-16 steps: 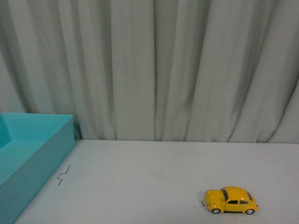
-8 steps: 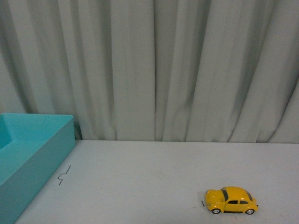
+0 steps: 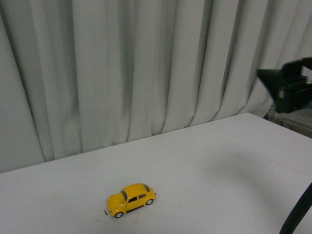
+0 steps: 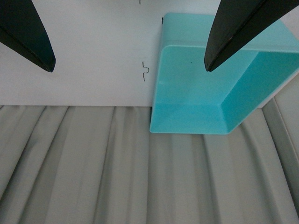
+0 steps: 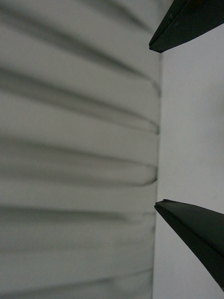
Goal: Wind up and store yellow beetle toy
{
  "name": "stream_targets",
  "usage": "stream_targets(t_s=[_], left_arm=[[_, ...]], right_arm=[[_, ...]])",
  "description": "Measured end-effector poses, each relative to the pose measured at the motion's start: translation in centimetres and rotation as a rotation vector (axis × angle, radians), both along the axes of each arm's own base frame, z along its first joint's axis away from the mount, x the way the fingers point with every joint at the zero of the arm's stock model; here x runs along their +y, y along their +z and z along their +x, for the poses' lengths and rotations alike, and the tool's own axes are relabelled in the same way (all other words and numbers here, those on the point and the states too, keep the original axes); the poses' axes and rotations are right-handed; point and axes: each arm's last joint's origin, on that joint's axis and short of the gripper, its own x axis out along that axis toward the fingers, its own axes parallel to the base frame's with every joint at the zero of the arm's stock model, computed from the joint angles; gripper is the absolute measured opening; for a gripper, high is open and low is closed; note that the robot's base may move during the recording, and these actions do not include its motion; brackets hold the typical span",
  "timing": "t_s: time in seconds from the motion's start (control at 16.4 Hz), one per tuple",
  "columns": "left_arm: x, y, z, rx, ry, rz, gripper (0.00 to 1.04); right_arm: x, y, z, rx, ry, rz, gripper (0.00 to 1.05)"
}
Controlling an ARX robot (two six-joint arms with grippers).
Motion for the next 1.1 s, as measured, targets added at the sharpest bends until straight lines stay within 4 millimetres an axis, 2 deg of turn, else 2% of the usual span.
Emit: stream_targets(t_s=[0.06, 0.12, 0.24, 0.3, 0.37, 0.43, 0.61, 0.73, 0.85, 0.97, 1.1], left_arm=[[0.0, 0.0, 0.0, 0.0, 0.0, 0.0, 0.98], [0.0, 0.0, 0.0, 0.0, 0.0, 0.0, 0.98], [0.0, 0.0, 0.0, 0.0, 0.0, 0.0, 0.98], [0.0, 0.0, 0.0, 0.0, 0.0, 0.0, 0.98], [0.0, 0.0, 0.0, 0.0, 0.0, 0.0, 0.98], [0.0, 0.0, 0.0, 0.0, 0.0, 0.0, 0.98], [0.0, 0.0, 0.0, 0.0, 0.0, 0.0, 0.98], [0.0, 0.0, 0.0, 0.0, 0.0, 0.0, 0.98], [0.0, 0.0, 0.0, 0.0, 0.0, 0.0, 0.98], [0.0, 0.0, 0.0, 0.0, 0.0, 0.0, 0.98], [0.0, 0.0, 0.0, 0.0, 0.0, 0.0, 0.98]], right_arm=[[0.7, 0.7, 1.9, -0.022, 0.103, -0.038, 0.98], [2.3, 1.4, 5.0, -0.047, 0.269, -0.066, 0.98], [4.5, 0.8, 9.5, 0.057, 0.515, -0.068, 0.98], [4.7, -0.3, 11.5, 0.133, 0.64, -0.076, 0.98], [4.4, -0.9, 12.6, 0.176, 0.685, -0.064, 0.98], [3.4, -1.9, 14.1, 0.241, 0.757, -0.063, 0.98], [0.9, -3.9, 15.8, 0.371, 0.874, -0.06, 0.98], [0.3, -4.9, 16.6, 0.466, 0.926, -0.131, 0.98], [0.0, -6.9, 17.5, 0.553, 0.982, -0.256, 0.98], [0.2, -8.4, 19.0, 0.564, 1.038, -0.34, 0.98], [0.9, -9.2, 21.7, 0.579, 1.114, -0.388, 0.98]])
